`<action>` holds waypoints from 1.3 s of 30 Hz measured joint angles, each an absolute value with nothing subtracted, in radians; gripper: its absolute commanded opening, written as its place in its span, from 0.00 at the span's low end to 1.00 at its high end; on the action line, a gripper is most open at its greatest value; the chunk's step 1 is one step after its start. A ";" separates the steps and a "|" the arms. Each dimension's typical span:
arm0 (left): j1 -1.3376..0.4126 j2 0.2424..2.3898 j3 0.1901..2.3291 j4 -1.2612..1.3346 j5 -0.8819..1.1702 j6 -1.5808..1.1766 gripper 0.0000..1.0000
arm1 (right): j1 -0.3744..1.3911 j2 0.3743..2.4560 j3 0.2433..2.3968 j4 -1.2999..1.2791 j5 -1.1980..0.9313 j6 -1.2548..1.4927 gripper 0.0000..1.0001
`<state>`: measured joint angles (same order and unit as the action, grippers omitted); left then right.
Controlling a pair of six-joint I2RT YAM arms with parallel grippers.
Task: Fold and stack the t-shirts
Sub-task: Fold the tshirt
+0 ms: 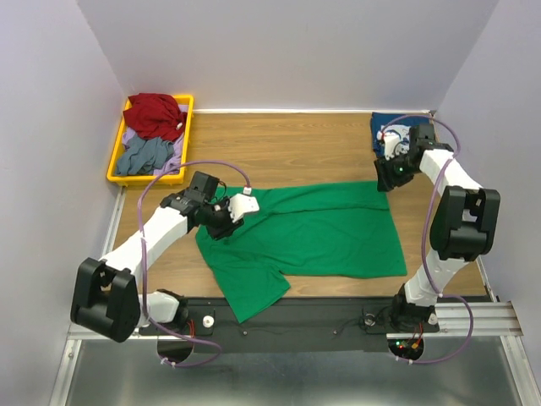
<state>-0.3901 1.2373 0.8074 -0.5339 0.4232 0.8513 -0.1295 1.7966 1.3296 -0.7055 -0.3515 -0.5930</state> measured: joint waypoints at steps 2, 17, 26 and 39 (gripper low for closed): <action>-0.385 1.261 0.841 -0.521 0.441 0.830 0.45 | -0.127 1.790 1.377 -0.726 -0.393 -0.576 0.49; -0.377 1.775 1.208 -0.354 0.582 0.566 0.46 | -0.116 1.882 1.490 -0.760 -0.505 -0.437 0.41; -0.376 1.884 1.239 -0.369 0.609 0.544 0.44 | -0.116 1.884 1.490 -0.760 -0.501 -0.437 0.41; -0.403 1.816 1.237 -0.442 0.687 0.599 0.13 | -0.116 1.887 1.490 -0.760 -0.490 -0.437 0.41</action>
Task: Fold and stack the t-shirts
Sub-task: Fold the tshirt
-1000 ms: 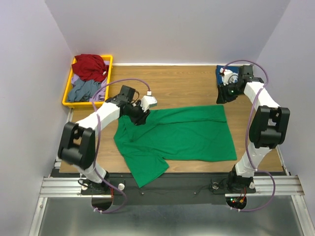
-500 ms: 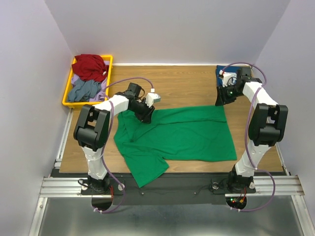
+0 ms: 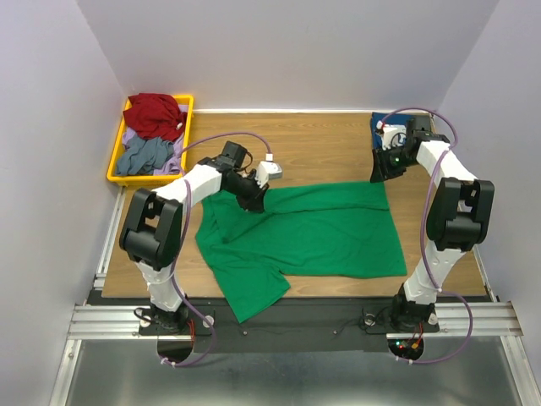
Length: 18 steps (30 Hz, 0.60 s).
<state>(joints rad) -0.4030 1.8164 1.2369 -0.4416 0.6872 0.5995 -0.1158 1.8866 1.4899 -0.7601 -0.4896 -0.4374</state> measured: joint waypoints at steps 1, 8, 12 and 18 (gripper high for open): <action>-0.426 1.784 1.232 -0.454 0.691 0.611 0.30 | -0.116 1.887 1.490 -0.760 -0.489 -0.437 0.41; -0.620 1.684 1.127 -0.486 0.679 0.675 0.40 | -0.116 1.896 1.492 -0.762 -0.474 -0.441 0.41; -0.617 1.679 1.102 -0.535 0.658 0.704 0.41 | -0.116 1.927 1.522 -0.766 -0.461 -0.442 0.41; -0.378 1.646 1.224 -0.535 0.626 0.704 0.44 | -0.116 2.011 1.625 -0.773 -0.423 -0.441 0.41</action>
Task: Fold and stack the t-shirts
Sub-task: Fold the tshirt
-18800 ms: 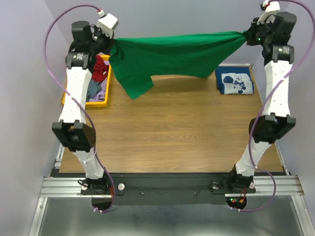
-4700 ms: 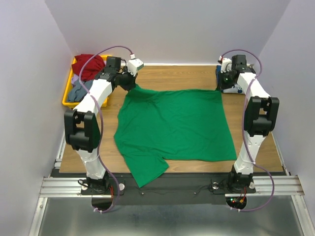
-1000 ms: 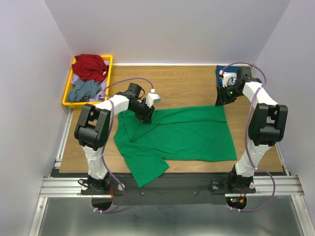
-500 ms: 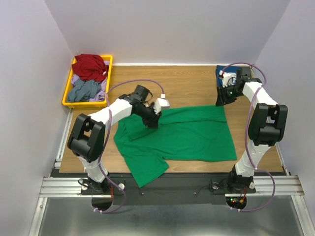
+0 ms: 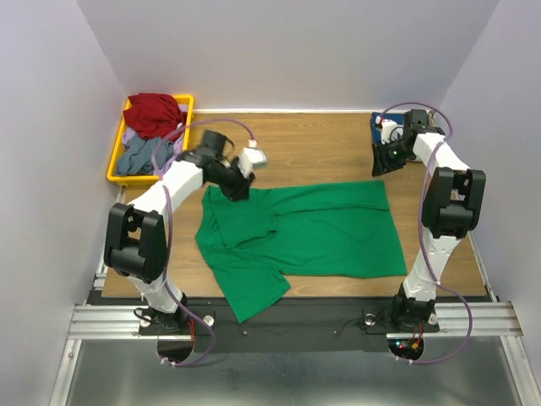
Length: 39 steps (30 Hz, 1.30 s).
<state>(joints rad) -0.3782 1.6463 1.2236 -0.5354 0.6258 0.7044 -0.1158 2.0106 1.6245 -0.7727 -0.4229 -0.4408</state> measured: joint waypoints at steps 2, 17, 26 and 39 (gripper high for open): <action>-0.313 1.652 1.281 -0.520 0.599 0.703 0.45 | -0.116 2.046 1.663 -0.774 -0.410 -0.441 0.42; -0.089 1.934 1.440 -0.461 0.443 0.688 0.52 | -0.109 2.146 1.710 -0.776 -0.371 -0.505 0.51; -0.057 1.963 1.440 -0.445 0.401 0.699 0.52 | -0.109 2.147 1.690 -0.779 -0.355 -0.544 0.50; -0.049 1.984 1.441 -0.457 0.486 0.694 0.52 | -0.109 2.147 1.687 -0.780 -0.338 -0.570 0.50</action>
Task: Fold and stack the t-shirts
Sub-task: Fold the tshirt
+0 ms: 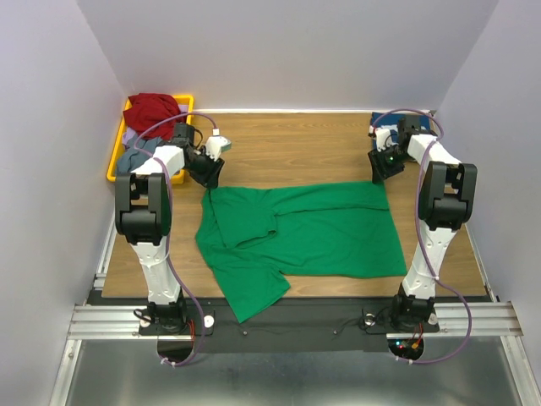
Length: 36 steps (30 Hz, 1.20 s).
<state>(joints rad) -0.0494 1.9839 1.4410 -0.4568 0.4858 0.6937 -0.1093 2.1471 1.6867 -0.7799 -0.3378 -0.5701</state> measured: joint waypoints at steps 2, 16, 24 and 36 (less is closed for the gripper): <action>-0.049 1.984 1.442 -0.464 0.497 0.691 0.52 | -0.109 2.147 1.687 -0.782 -0.339 -0.570 0.51; -0.049 2.024 1.441 -0.468 0.469 0.671 0.07 | -0.109 2.148 1.687 -0.818 -0.347 -0.578 0.15; -0.038 2.020 1.435 -0.450 0.458 0.668 0.00 | -0.109 2.167 1.715 -0.830 -0.328 -0.571 0.01; -0.020 2.082 1.571 -0.427 0.421 0.634 0.00 | -0.098 2.235 1.823 -0.791 -0.276 -0.492 0.01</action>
<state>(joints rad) -0.0200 2.0819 1.5707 -0.4274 0.4210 0.6342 -0.0978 2.2353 1.8229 -0.7910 -0.2760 -0.4915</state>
